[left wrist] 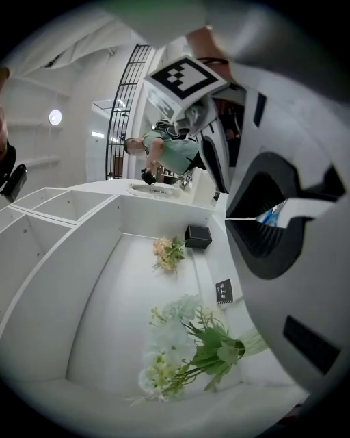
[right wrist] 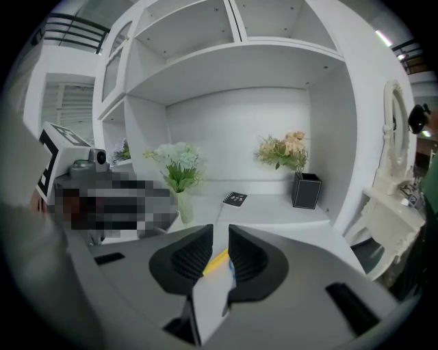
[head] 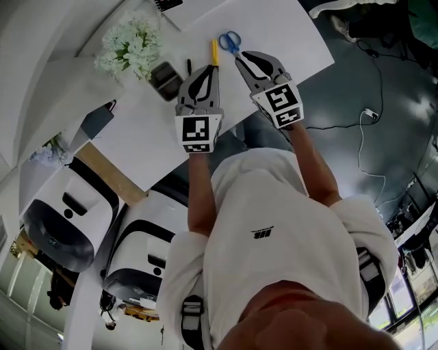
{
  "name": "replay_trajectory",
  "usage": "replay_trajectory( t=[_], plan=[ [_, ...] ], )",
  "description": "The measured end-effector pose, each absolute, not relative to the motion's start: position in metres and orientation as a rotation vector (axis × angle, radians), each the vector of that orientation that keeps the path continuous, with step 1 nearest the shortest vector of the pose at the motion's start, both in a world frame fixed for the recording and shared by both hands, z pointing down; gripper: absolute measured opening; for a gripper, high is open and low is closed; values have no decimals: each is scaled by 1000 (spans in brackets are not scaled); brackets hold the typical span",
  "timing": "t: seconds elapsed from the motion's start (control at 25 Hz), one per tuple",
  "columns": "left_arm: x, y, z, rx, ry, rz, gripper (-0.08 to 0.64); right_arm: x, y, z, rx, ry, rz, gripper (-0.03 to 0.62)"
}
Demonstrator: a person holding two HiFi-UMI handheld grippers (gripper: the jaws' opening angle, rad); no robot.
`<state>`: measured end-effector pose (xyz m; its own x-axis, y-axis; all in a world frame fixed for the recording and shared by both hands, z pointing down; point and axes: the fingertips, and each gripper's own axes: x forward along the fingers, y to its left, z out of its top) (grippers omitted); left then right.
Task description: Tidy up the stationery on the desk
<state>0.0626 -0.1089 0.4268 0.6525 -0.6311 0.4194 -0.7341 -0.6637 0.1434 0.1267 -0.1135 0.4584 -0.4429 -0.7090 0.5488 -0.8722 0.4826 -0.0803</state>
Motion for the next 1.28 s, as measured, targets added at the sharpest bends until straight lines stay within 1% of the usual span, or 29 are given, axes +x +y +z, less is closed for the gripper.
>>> replay_trajectory(
  t=[0.92, 1.28],
  plan=[
    [94, -136, 499, 2485, -1040, 606, 0, 134, -157, 566, 1130, -2155, 616, 52],
    [96, -141, 508, 2472, -1040, 606, 0, 128, -172, 602, 1083, -2084, 680, 78]
  ],
)
